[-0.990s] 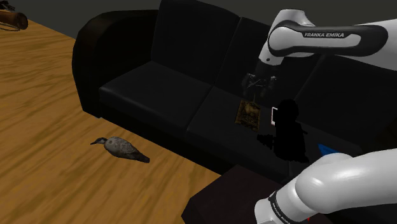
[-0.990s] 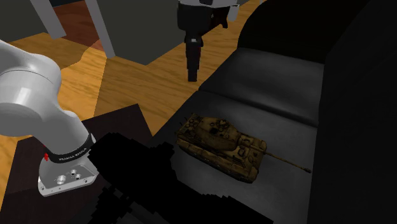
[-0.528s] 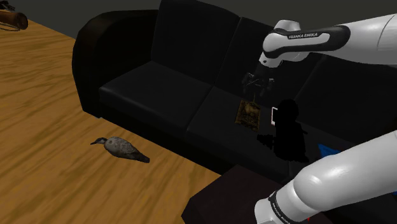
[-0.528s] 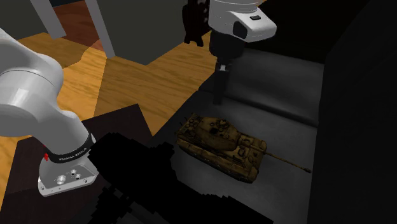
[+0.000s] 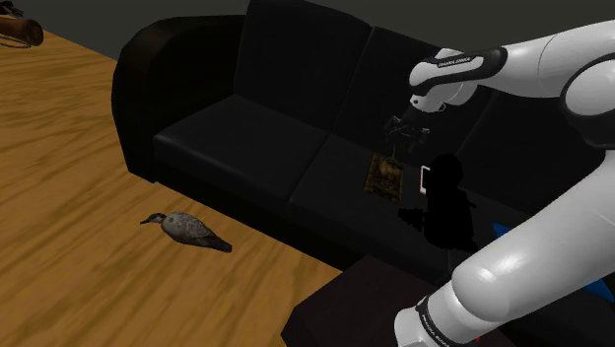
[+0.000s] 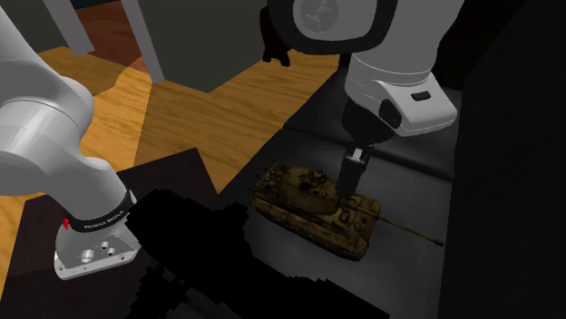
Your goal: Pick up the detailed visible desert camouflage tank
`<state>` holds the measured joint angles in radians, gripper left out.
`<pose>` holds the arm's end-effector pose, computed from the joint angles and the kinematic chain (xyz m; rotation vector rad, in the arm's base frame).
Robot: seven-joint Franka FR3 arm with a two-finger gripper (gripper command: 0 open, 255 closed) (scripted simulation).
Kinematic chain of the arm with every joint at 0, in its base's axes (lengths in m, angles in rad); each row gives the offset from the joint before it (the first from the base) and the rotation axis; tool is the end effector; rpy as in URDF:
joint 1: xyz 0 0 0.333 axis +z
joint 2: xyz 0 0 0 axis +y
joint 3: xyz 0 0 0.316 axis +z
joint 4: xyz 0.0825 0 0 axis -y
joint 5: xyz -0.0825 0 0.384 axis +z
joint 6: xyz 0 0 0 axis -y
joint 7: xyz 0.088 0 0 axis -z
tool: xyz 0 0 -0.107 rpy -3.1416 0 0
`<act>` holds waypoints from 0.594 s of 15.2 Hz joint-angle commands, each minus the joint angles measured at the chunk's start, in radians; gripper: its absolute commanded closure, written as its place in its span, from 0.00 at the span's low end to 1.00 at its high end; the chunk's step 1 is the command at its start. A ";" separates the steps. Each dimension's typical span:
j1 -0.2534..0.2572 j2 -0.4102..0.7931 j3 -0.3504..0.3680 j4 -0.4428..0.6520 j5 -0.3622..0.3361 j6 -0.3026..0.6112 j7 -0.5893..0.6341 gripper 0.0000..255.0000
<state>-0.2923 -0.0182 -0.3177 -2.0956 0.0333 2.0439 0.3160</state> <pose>0.4409 -0.3065 0.4259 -2.7642 1.4068 0.0449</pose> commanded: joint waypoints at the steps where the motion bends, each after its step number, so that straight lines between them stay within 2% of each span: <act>1: -0.017 0.060 -0.018 0.039 0.035 0.022 0.009 0.00; 9: -0.028 0.121 -0.023 0.003 0.069 0.115 -0.008 0.00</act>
<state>-0.3199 0.0984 -0.3409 -2.0861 0.0991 2.1472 0.3097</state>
